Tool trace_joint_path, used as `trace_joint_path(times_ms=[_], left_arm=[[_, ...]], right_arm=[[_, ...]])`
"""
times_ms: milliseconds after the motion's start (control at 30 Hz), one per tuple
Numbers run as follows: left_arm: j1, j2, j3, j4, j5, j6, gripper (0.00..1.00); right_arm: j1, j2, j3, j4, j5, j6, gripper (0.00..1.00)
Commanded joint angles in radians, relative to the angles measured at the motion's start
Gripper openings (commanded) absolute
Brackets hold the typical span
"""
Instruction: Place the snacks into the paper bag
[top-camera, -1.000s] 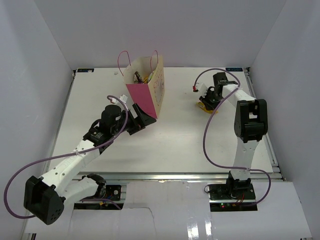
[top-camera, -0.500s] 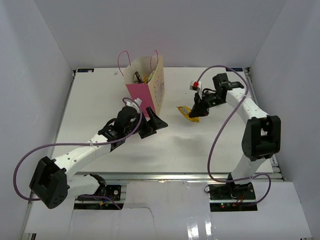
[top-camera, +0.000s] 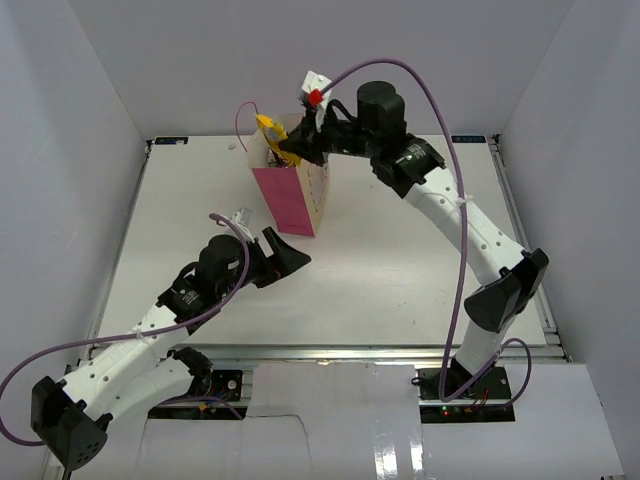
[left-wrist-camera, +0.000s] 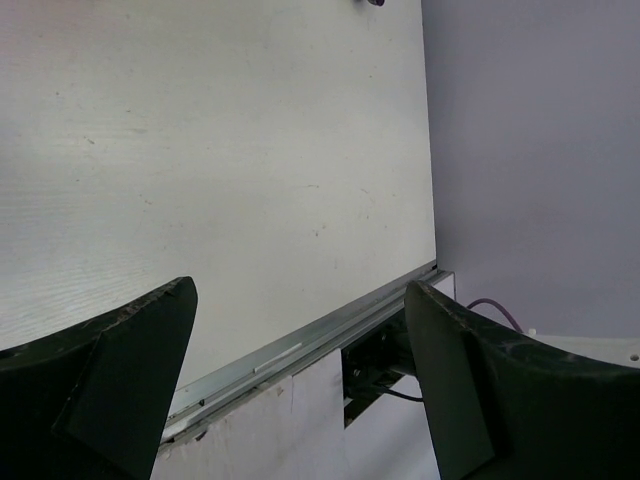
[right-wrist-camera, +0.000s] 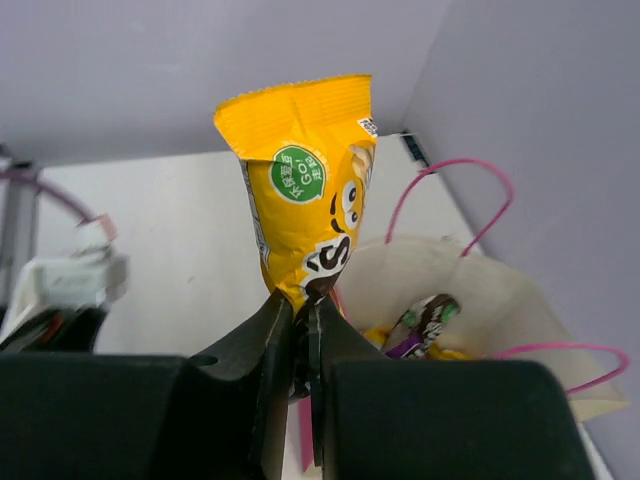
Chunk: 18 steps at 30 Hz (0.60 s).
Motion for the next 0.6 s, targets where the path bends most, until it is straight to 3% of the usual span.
trace_joint_path(times_ms=[0, 167, 267, 300, 433, 467, 533, 567], left_arm=[[-0.004, -0.049, -0.01, -0.059, -0.043, -0.001, 0.95], [-0.004, -0.084, -0.02, -0.071, -0.049, -0.012, 0.95], [-0.004, -0.087, -0.017, -0.075, -0.049, -0.007, 0.95], [-0.004, -0.089, -0.015, -0.079, -0.052, -0.007, 0.95], [-0.004, -0.082, -0.003, -0.082, -0.057, 0.005, 0.95], [-0.004, -0.081, 0.0, -0.082, -0.055, 0.013, 0.95], [-0.004, -0.069, 0.012, -0.085, -0.054, 0.026, 0.95], [-0.002, -0.059, 0.023, -0.086, -0.055, 0.04, 0.95]], right_arm=[[0.054, 0.09, 0.052, 0.265, 0.442, 0.161, 0.08], [0.072, 0.185, 0.059, 0.466, 0.597, 0.129, 0.09], [0.074, 0.231, 0.076, 0.492, 0.652, 0.083, 0.22], [0.075, 0.237, 0.076, 0.491, 0.673, 0.077, 0.36], [0.074, 0.216, 0.069, 0.459, 0.686, 0.046, 0.59], [0.072, 0.178, 0.044, 0.451, 0.675, 0.043, 0.66], [0.06, 0.119, 0.006, 0.428, 0.612, 0.043, 0.69], [0.05, 0.058, -0.016, 0.396, 0.474, 0.034, 0.74]])
